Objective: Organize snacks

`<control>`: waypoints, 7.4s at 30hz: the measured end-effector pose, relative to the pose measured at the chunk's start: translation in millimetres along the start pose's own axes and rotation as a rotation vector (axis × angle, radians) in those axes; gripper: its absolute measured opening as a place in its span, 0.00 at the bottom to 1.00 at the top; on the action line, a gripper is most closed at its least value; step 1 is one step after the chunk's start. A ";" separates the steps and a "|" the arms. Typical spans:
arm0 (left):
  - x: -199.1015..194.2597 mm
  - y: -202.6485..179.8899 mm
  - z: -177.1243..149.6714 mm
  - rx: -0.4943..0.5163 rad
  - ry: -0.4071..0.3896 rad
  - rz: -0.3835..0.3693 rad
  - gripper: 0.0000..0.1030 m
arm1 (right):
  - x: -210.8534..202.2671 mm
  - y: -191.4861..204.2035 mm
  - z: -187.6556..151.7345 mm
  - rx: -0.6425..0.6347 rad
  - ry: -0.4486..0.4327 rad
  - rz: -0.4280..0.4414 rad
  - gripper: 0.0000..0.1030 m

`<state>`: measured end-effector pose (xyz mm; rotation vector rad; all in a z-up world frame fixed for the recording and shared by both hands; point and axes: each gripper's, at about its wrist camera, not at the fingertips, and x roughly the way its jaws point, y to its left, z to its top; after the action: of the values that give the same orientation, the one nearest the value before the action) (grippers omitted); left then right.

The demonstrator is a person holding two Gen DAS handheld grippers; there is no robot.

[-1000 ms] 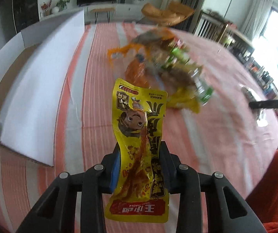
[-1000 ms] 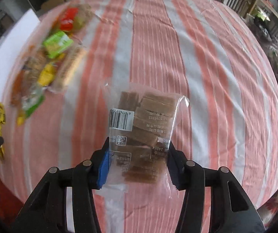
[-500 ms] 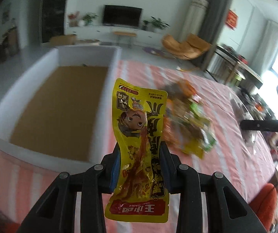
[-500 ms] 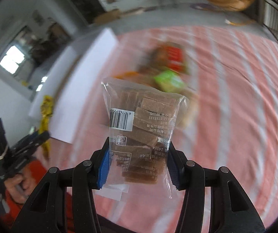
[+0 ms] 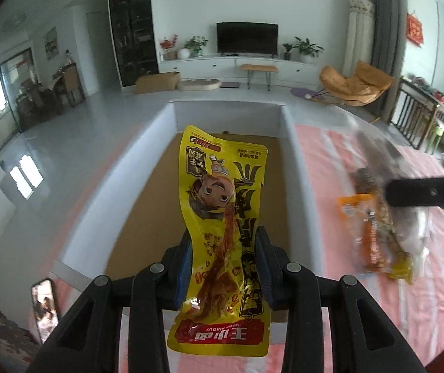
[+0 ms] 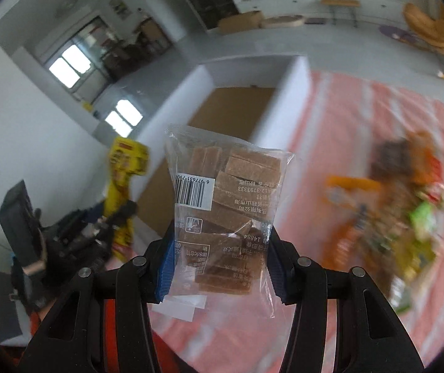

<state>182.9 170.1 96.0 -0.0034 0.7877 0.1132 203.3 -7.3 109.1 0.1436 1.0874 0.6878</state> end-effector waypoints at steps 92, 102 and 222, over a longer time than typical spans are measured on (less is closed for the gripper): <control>35.7 -197.1 -185.8 0.291 0.140 -0.309 1.00 | -66.2 -252.9 -232.8 0.281 -0.216 -0.737 0.89; 35.6 -197.1 -185.7 0.291 0.140 -0.309 1.00 | -66.2 -253.0 -232.7 0.281 -0.217 -0.737 0.89; 27.0 -187.9 -193.4 0.317 0.118 -0.335 1.00 | -78.7 -280.9 -219.1 0.266 -0.213 -0.726 0.87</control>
<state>84.4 -22.8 -67.0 0.1587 0.9059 -0.3325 119.2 -321.4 -56.5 0.0391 0.9314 -0.1235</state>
